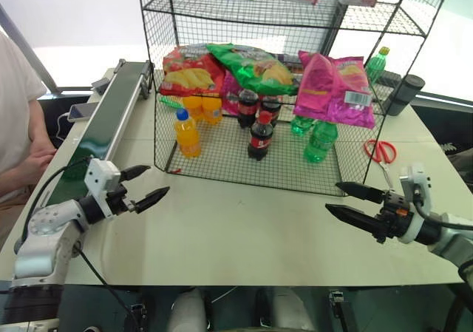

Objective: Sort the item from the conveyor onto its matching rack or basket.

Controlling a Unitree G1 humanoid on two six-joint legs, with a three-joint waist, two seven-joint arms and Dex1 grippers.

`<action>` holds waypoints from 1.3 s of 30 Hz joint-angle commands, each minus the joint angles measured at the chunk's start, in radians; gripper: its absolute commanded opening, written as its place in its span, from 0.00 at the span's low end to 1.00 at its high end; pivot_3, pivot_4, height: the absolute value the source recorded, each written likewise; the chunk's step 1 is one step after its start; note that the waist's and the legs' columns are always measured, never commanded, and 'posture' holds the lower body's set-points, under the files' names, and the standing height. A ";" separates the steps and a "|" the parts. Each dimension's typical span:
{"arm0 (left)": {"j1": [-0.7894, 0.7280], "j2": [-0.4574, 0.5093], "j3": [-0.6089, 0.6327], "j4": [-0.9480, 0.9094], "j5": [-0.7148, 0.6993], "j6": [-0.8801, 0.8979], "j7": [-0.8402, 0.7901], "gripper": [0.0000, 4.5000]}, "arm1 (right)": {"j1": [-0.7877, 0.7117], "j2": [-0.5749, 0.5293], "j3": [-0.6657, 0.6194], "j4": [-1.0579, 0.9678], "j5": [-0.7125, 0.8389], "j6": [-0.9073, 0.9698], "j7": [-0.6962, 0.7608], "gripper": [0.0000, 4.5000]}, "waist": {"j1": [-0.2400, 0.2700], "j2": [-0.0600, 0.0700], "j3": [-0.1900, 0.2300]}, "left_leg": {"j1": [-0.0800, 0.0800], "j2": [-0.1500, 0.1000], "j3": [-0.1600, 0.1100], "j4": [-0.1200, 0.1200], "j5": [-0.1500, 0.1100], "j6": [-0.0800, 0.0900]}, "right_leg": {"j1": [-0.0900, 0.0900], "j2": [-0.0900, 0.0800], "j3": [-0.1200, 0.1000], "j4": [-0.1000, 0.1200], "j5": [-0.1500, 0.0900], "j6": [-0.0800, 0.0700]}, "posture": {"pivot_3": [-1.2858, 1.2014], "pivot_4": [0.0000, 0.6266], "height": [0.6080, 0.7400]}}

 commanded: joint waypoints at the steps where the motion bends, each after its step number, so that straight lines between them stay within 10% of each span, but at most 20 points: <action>1: -0.008 0.006 0.027 -0.005 -0.009 -0.044 -0.013 1.00 | -0.007 -0.014 -0.034 -0.003 -0.004 -0.020 0.016 0.98 | 0.000 0.000 0.000 | 0.000 0.000 0.000 0.000 0.000 0.000 | 0.000 0.000 0.000 0.000 0.000 0.000 | 0.52 0.24 0.90; 39: 0.049 -0.004 0.016 -0.066 -0.040 -0.074 -0.050 1.00 | -0.009 0.003 -0.013 -0.011 -0.036 -0.078 0.055 0.98 | 0.000 0.000 0.000 | 0.000 0.000 0.000 0.000 0.000 0.000 | 0.000 0.000 0.000 0.000 0.000 0.000 | 0.52 0.24 0.90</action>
